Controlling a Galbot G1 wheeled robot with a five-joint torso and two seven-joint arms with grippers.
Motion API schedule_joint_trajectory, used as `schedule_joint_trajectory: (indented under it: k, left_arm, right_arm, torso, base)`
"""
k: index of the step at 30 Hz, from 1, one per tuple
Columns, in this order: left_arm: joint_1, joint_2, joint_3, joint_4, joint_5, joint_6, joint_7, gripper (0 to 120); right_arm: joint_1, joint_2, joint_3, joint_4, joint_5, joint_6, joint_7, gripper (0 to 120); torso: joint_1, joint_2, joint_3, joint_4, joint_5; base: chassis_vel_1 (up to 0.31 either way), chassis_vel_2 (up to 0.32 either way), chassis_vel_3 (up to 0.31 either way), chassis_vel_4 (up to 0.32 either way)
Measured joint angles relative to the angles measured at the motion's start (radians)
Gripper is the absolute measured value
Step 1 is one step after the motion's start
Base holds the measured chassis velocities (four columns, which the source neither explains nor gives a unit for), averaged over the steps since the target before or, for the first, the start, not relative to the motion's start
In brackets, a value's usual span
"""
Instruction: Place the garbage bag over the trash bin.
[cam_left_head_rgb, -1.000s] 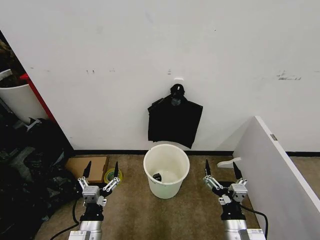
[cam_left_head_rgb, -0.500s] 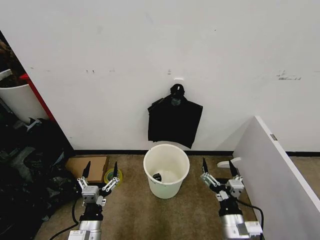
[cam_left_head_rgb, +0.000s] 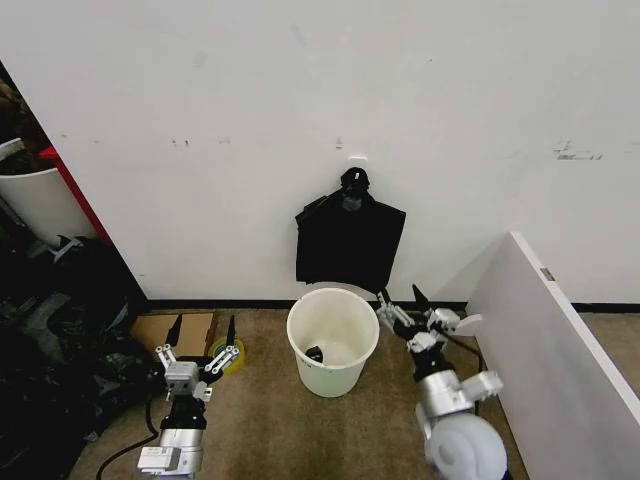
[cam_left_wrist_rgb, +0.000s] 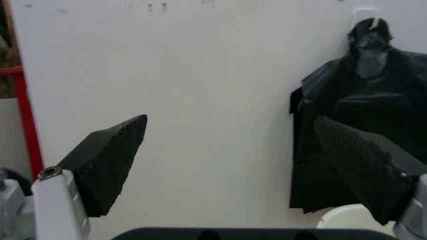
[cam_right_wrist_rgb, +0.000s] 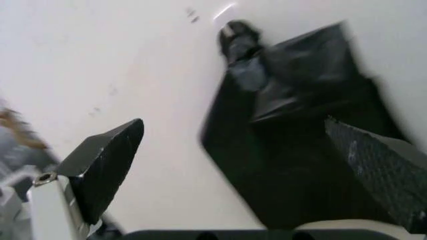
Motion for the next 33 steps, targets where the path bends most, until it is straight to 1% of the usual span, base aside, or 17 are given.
schedule_joint_trajectory:
  k: [3,4,8,12,16,17,18,19,21,24,25,29,33]
  left_arm:
    - [0.013,-0.009,-0.016,0.000,-0.001,-0.004,0.002,99]
    - [0.013,-0.009,-0.016,0.000,-0.001,-0.004,0.002,99]
    - [0.025,-0.020,-0.041,-0.002,-0.001,-0.008,0.005,99]
    - [0.030,-0.025,-0.050,-0.004,0.000,-0.010,0.006,99]
    - [0.038,-0.038,-0.061,-0.006,0.005,-0.014,0.006,99]
    - [0.038,-0.038,-0.061,-0.006,0.005,-0.014,0.006,99]
    - [0.042,-0.044,-0.064,-0.006,0.007,-0.016,0.006,99]
    - [0.055,-0.059,-0.073,-0.010,0.013,-0.025,0.006,99]
    - [0.069,-0.057,-0.081,-0.019,0.016,-0.028,0.006,99]
    - [0.076,-0.051,-0.101,-0.023,0.019,-0.032,0.005,99]
    - [0.076,-0.051,-0.101,-0.023,0.019,-0.032,0.005,99]
    - [0.082,-0.060,-0.116,-0.033,0.017,-0.032,0.003,99]
    - [0.085,-0.054,-0.124,-0.036,0.016,-0.032,0.003,99]
  right_arm:
    - [0.063,-0.012,-0.025,-0.034,0.092,-0.029,-0.022,100]
    - [0.063,-0.012,-0.025,-0.034,0.092,-0.029,-0.022,100]
    - [0.174,-0.010,-0.056,-0.114,0.233,-0.069,-0.054,100]
    - [0.224,-0.002,-0.066,-0.146,0.288,-0.083,-0.055,100]
    - [0.305,0.016,-0.077,-0.201,0.373,-0.106,-0.057,100]
    - [0.305,0.016,-0.077,-0.201,0.373,-0.106,-0.057,100]
    - [0.326,0.021,-0.080,-0.218,0.395,-0.111,-0.057,100]
    - [0.410,0.048,-0.095,-0.314,0.437,-0.116,-0.064,100]
    - [0.467,0.068,-0.106,-0.403,0.409,-0.113,-0.104,100]
    - [0.541,0.096,-0.109,-0.490,0.388,-0.102,-0.144,100]
    - [0.541,0.096,-0.109,-0.490,0.388,-0.102,-0.144,100]
    - [0.626,0.134,-0.072,-0.615,0.380,-0.097,-0.163,100]
    - [0.654,0.142,-0.064,-0.660,0.373,-0.088,-0.175,100]
  torso:
    - [0.000,0.000,0.000,0.0005,-0.0001]
    - [0.000,0.000,0.000,0.0005,-0.0001]
    - [0.000,0.000,0.000,0.0001,0.0000]
    - [0.000,0.000,0.000,0.0001,0.0000]
    - [0.000,0.000,0.000,0.0003,-0.0001]
    - [0.000,0.000,0.000,0.0003,-0.0001]
    - [0.000,0.000,0.000,0.0001,-0.0004]
    - [0.000,0.000,0.000,0.0001,-0.0003]
    - [0.000,0.000,0.000,0.0001,-0.0001]
    - [0.000,0.000,0.000,0.0002,-0.0002]
    - [0.000,0.000,0.000,0.0002,-0.0002]
    - [0.000,0.000,0.000,-0.0001,-0.0001]
    - [0.000,0.000,0.000,0.0002,-0.0001]
  base:
    - [0.000,0.000,0.000,0.000]
    - [0.000,0.000,0.000,0.000]
    - [0.000,0.000,0.000,0.000]
    - [0.000,0.000,0.000,0.000]
    - [0.000,0.000,0.000,0.000]
    - [0.000,0.000,0.000,0.000]
    - [0.000,0.000,0.000,0.000]
    - [0.000,0.000,0.000,0.000]
    - [0.000,0.000,0.000,0.000]
    - [0.000,0.000,0.000,0.000]
    - [0.000,0.000,0.000,0.000]
    - [0.000,0.000,0.000,0.000]
    - [0.000,0.000,0.000,0.000]
